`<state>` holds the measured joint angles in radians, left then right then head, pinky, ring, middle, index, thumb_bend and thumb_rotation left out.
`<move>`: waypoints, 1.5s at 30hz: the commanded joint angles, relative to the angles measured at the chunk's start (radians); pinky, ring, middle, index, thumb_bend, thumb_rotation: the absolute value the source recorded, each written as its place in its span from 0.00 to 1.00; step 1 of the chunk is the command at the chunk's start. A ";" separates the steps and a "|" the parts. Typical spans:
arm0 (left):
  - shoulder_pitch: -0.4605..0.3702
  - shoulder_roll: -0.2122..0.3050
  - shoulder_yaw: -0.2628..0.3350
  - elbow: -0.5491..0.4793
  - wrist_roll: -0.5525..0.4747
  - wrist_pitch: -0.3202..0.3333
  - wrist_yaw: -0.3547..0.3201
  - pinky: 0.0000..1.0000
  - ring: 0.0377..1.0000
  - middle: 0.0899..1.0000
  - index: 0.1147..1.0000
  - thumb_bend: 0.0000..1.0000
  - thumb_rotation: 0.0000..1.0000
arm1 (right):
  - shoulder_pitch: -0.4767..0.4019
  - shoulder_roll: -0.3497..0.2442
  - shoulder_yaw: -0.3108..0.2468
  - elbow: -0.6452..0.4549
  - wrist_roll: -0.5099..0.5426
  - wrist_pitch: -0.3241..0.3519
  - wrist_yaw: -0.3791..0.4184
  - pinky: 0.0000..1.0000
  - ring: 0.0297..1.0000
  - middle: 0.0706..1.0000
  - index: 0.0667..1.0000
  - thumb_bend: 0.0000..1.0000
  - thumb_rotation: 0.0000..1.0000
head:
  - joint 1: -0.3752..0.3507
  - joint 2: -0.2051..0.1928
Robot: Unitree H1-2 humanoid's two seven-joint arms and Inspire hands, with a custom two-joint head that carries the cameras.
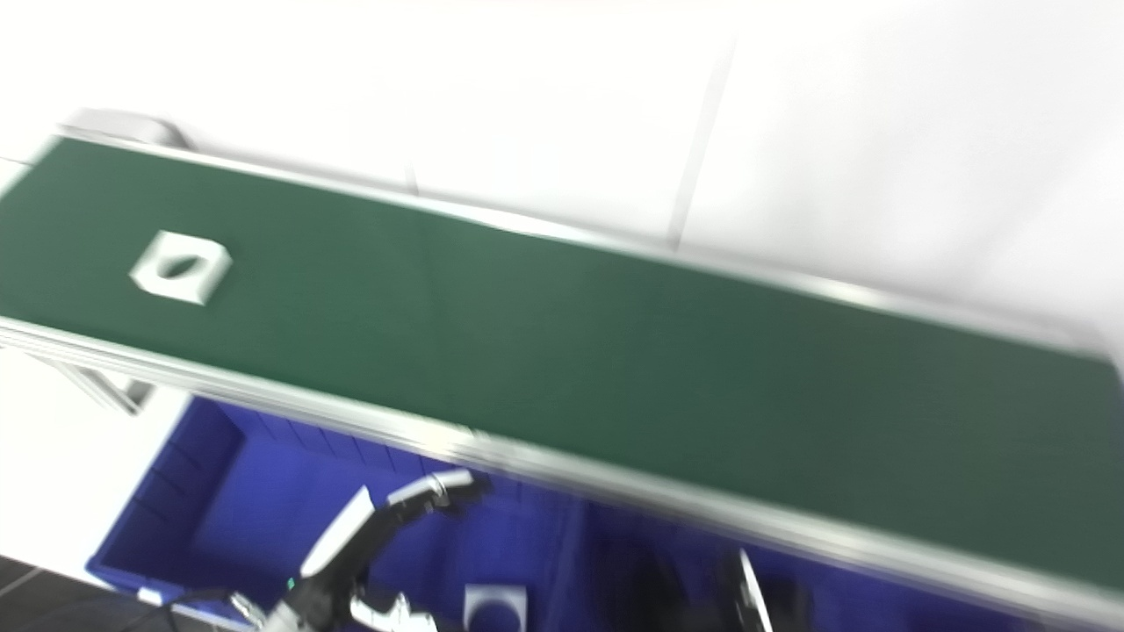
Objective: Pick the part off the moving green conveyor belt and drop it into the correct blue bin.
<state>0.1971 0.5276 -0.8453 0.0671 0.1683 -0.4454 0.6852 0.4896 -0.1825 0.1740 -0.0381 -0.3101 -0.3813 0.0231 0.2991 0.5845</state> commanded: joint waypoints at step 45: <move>-0.112 0.078 0.091 -0.161 0.061 -0.024 -0.026 0.71 0.76 0.79 0.74 1.00 0.38 | -0.061 -0.094 0.106 0.058 0.075 -0.088 -0.186 0.75 0.84 0.89 0.96 0.81 0.31 | 0.059 -0.062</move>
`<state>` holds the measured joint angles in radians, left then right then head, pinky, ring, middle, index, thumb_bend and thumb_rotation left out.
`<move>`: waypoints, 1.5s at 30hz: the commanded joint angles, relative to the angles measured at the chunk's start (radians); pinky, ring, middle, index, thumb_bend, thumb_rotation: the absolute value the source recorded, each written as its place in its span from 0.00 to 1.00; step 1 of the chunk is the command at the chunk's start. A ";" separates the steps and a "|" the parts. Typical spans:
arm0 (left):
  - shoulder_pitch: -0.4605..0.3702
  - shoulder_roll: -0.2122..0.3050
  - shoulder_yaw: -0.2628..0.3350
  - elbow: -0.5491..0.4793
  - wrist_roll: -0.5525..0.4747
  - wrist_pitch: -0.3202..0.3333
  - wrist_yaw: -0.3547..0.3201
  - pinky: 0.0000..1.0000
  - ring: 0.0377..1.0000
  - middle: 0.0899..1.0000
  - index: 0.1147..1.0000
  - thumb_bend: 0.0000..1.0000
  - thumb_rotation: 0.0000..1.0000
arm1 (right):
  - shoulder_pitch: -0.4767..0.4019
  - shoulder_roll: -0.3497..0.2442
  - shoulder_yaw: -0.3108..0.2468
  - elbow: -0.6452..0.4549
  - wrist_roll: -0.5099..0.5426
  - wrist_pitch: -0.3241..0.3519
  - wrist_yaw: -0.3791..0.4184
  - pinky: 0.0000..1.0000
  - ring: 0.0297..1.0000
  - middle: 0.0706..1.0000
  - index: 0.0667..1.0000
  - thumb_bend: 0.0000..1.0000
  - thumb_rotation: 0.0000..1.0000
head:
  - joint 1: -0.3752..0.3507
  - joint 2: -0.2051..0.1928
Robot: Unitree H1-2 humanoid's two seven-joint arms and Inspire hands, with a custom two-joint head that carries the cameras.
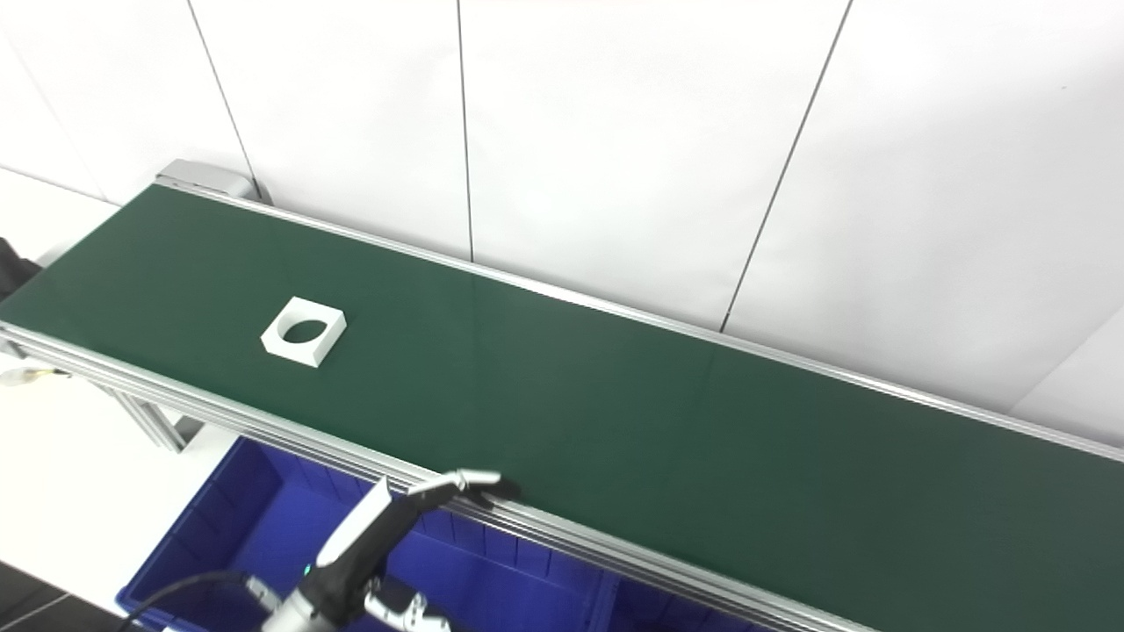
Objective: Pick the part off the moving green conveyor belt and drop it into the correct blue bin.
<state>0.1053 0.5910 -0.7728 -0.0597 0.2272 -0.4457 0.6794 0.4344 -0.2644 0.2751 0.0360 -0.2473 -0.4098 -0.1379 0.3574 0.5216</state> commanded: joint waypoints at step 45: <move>-0.303 -0.003 0.690 0.134 0.209 0.266 -0.817 0.78 0.86 0.88 0.84 0.84 0.39 | -0.041 -0.041 0.031 -0.003 -0.031 -0.060 -0.097 0.70 0.81 0.85 0.91 0.80 0.37 | -0.082 0.037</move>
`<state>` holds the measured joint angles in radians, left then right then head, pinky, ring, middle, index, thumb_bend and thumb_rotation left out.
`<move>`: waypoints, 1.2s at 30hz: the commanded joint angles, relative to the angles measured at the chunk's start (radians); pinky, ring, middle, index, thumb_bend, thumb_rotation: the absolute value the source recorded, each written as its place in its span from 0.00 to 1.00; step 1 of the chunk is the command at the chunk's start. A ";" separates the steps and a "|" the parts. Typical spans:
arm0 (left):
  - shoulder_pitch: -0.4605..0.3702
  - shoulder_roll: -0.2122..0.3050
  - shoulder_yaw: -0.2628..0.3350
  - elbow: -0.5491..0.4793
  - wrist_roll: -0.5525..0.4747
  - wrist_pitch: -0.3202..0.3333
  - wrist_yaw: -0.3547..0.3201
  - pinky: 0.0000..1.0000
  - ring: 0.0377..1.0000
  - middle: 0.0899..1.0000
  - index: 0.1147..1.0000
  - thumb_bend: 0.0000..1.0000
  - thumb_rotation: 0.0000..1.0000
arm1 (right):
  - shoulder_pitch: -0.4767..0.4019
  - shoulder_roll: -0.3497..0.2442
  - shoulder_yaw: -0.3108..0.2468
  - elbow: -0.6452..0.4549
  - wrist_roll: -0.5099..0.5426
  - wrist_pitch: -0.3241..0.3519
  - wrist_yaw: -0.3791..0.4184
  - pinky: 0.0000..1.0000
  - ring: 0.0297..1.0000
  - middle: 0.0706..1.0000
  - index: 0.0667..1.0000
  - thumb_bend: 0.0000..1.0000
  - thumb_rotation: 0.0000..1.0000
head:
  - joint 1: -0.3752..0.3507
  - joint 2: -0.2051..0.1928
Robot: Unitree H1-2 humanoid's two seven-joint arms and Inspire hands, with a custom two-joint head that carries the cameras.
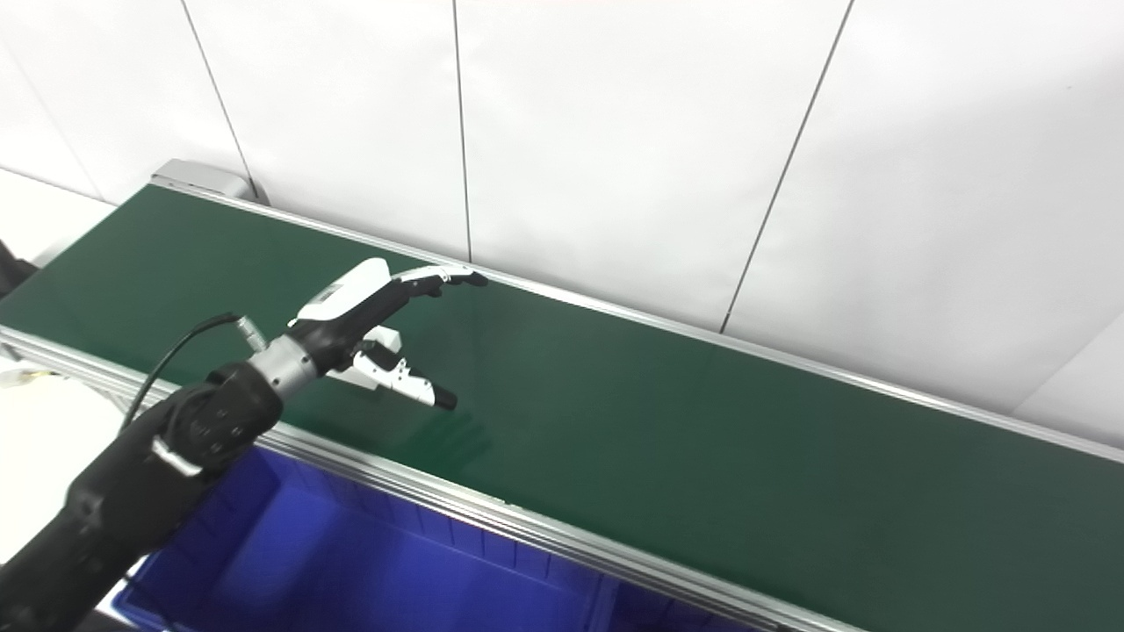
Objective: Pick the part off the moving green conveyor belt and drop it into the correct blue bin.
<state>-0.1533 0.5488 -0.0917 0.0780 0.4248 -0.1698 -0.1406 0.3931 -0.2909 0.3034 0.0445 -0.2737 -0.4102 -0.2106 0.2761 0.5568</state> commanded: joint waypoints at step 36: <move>-0.124 0.100 -0.125 0.263 0.235 0.064 -0.035 0.89 0.94 0.96 0.91 0.89 0.05 | -0.012 -0.038 0.033 -0.006 0.030 -0.060 -0.052 0.66 0.79 0.85 0.91 0.80 0.37 | 0.015 0.008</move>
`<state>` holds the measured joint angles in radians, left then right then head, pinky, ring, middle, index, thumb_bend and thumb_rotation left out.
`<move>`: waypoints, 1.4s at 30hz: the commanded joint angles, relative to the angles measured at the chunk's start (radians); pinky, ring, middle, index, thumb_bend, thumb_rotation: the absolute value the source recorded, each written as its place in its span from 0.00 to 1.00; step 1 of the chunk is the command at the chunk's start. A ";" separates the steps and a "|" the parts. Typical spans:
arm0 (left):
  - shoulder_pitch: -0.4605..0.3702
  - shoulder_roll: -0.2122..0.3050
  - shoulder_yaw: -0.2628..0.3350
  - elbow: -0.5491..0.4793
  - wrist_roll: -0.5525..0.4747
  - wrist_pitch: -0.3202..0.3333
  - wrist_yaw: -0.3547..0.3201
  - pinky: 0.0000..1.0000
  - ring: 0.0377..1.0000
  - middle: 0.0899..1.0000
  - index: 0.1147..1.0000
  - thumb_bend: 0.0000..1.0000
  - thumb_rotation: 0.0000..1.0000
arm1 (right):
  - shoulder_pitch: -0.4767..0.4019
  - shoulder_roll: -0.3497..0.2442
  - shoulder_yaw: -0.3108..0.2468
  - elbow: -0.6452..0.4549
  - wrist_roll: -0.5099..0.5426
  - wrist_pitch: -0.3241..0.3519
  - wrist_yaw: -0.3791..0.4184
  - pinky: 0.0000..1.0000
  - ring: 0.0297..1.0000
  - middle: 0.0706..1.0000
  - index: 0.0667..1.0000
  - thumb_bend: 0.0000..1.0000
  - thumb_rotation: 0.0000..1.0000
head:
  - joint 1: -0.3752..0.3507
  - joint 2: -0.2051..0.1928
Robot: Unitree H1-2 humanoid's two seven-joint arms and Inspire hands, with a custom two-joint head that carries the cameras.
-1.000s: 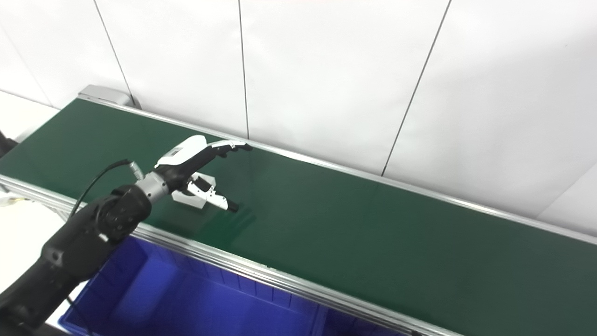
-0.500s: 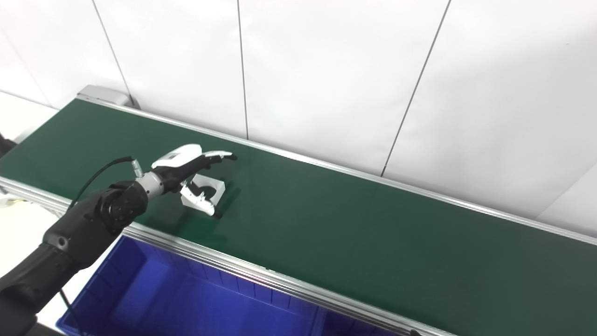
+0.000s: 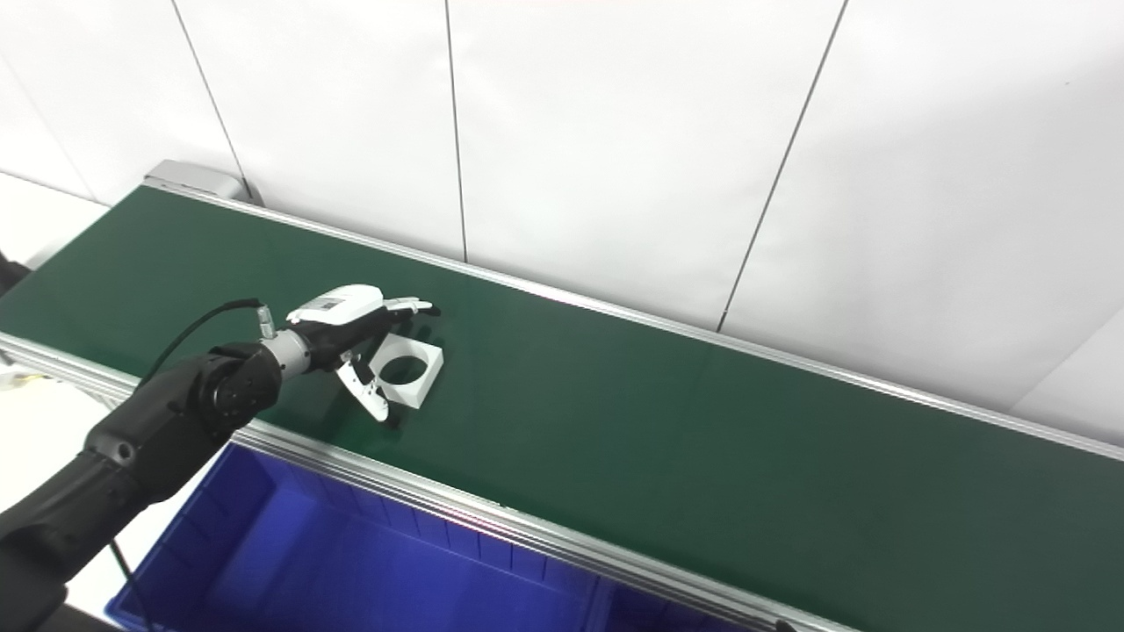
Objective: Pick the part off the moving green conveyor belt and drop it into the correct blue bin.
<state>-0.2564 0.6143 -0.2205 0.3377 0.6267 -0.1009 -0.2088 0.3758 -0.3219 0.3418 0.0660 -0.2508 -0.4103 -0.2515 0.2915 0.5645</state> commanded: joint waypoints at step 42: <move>0.295 0.011 0.142 -0.298 -0.244 -0.369 0.407 0.43 0.45 0.45 0.40 0.50 0.00 | 0.062 0.009 -0.026 -0.126 0.009 -0.059 0.005 0.69 0.80 0.85 0.91 0.85 0.40 | -0.248 0.147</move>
<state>0.0178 0.5895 -0.0857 0.1079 0.4226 -0.4483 0.1558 0.4255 -0.3145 0.3292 -0.0170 -0.2377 -0.4105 -0.2475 0.0721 0.6934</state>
